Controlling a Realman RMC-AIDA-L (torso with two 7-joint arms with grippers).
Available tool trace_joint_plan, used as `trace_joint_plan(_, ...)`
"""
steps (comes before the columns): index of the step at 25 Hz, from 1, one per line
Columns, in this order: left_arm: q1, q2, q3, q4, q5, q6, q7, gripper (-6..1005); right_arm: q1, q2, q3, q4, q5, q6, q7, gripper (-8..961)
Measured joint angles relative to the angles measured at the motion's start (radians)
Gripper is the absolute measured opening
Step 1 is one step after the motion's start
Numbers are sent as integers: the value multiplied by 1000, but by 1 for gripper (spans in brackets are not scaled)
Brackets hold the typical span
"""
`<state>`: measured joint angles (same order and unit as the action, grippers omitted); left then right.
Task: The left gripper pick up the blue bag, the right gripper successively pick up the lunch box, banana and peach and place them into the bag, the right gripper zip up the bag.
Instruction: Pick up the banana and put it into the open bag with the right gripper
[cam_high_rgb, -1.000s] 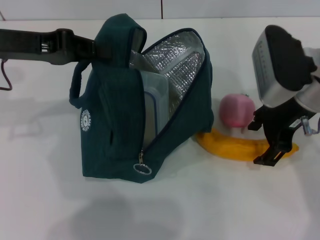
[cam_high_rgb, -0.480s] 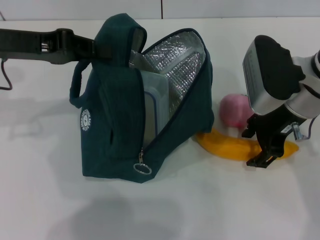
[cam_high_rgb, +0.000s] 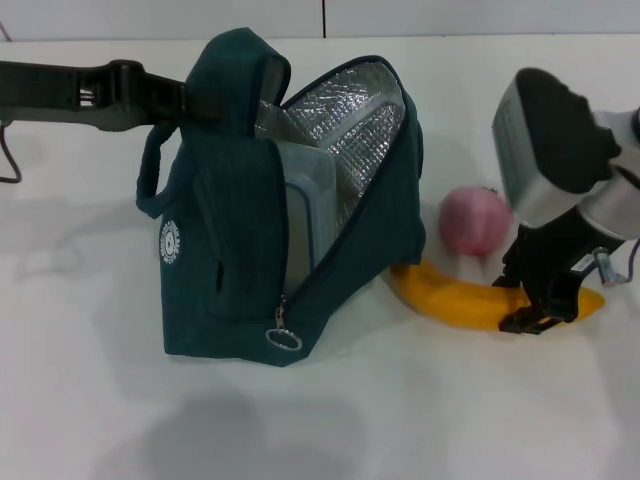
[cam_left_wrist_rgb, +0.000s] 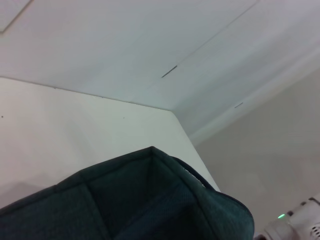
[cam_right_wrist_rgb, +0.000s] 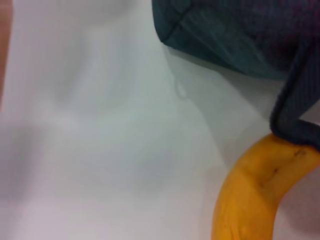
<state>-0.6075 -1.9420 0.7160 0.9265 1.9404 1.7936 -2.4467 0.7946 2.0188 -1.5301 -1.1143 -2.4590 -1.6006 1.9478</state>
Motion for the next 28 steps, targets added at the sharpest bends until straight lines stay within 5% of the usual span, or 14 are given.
trace_joint_plan(16, -5, 1, -4, -1, 0, 1, 1, 36, 27, -5, 267, -35, 269, -534, 15, 429)
trace_joint_plan(21, -3, 0, -3, -2, 0, 1, -2, 36, 35, -75, 419, 117, 533, -549, 19, 440)
trace_joint_plan(22, -3, -1, -3, -4, 0, 1, -2, 36, 35, -75, 419, 117, 533, -549, 19, 442)
trace_joint_plan(23, -4, -1, -3, -16, 0, 1, 0, 36, 42, -117, 461, 227, 644, -549, 20, 444)
trace_joint_plan(28, -8, 2, -3, -29, -4, 1, 6, 37, 35, -148, 562, 372, 738, -543, 16, 455)
